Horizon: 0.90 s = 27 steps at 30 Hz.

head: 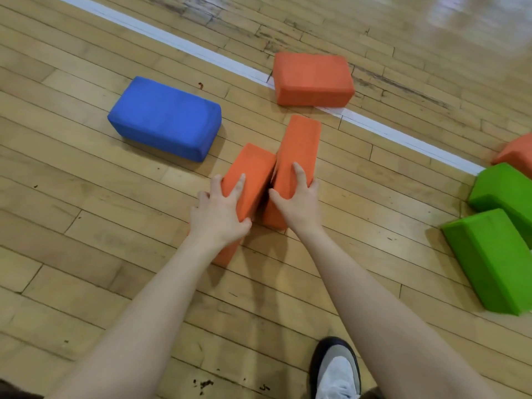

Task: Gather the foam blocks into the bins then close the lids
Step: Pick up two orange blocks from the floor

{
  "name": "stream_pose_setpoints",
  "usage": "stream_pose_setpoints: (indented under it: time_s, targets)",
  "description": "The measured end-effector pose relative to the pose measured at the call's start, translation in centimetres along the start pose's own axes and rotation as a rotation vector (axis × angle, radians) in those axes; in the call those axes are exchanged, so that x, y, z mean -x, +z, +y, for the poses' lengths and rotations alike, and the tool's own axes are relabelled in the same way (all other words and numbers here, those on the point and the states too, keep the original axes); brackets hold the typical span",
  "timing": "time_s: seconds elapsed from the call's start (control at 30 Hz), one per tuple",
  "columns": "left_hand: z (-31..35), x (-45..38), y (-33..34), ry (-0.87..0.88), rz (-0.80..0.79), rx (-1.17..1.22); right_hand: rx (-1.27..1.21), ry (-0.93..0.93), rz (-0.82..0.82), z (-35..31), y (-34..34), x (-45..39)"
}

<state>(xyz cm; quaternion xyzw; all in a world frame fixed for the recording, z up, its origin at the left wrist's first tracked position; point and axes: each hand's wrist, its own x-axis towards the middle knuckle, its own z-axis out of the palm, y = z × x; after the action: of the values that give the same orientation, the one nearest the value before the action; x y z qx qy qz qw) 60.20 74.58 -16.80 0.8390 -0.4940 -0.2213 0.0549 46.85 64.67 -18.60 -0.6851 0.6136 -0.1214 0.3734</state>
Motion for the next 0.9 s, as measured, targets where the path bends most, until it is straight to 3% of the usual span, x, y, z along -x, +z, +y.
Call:
stream_pose_setpoints:
  time_s: [0.2,0.5,0.7,0.9]
  targets:
    - [-1.9,2.1,0.9,-0.046,0.137,0.130,0.170,-0.019,0.048,1.1,0.6,4.7]
    - [-1.7,4.4,-0.5,-0.162,0.231,0.276,0.143,-0.070,0.059,-0.3,0.4,5.7]
    - [-2.5,11.2,-8.2,-0.341,0.256,0.323,0.189,-0.140,-0.090,-6.6,-4.3,10.4]
    - [-1.3,21.8,-20.7,-0.503,0.271,0.448,0.252,-0.247,-0.256,-17.0,-13.0,18.4]
